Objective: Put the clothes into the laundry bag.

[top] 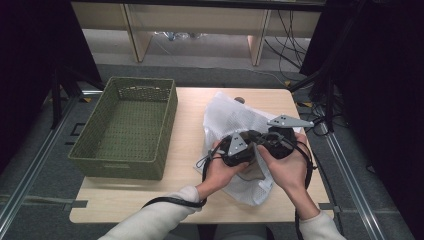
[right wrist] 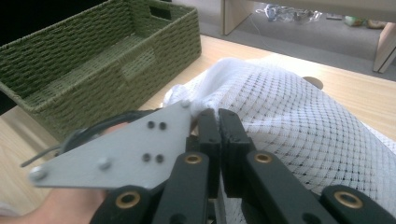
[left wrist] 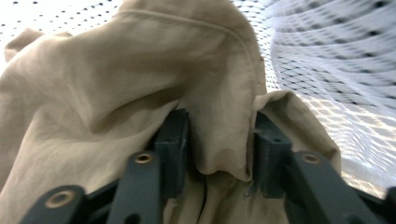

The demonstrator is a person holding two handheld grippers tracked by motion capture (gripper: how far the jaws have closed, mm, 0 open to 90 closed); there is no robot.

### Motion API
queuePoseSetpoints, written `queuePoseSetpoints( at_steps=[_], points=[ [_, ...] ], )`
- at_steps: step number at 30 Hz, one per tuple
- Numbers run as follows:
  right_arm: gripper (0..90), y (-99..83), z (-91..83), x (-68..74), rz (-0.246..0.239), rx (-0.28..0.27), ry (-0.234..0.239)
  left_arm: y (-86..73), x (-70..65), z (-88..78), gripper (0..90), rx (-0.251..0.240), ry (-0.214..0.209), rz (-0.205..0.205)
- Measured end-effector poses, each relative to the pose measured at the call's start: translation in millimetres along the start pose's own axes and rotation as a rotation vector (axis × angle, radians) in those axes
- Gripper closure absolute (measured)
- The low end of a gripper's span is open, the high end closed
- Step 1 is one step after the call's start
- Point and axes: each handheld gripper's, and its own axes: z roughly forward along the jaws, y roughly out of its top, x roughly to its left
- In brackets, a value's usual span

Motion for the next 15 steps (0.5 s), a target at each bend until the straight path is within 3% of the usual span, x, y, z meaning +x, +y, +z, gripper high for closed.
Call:
queuePoseSetpoints(
  at_steps=[2, 5, 6, 8, 11, 15],
  points=[
    [89.8, 0.0, -1.1, -0.2, 0.015, 0.016, -0.003, 0.1, -1.7, -4.9, 53.9, 0.008, -0.001, 0.010],
    [89.9, -0.9, -1.1, -3.1, -0.009, 0.014, -0.016, -1.0, -4.0, -12.4, 48.8, 0.022, -0.019, 0.007],
    [89.8, -1.2, -0.8, -1.2, 0.025, 0.024, -0.013, -1.5, -4.4, -15.0, 47.5, 0.029, -0.019, 0.007],
    [89.8, -1.6, 0.1, -0.5, 0.034, 0.034, -0.010, -3.6, -5.9, -20.7, 44.1, 0.045, -0.023, 0.004],
    [89.8, -1.5, 1.7, -1.4, 0.005, 0.029, -0.008, -7.8, -8.4, -29.7, 41.7, 0.071, -0.041, 0.010],
    [89.8, -1.8, 1.6, -0.9, 0.004, 0.033, -0.020, -13.6, -7.9, -44.4, 39.3, 0.098, -0.056, 0.007]
  ],
)
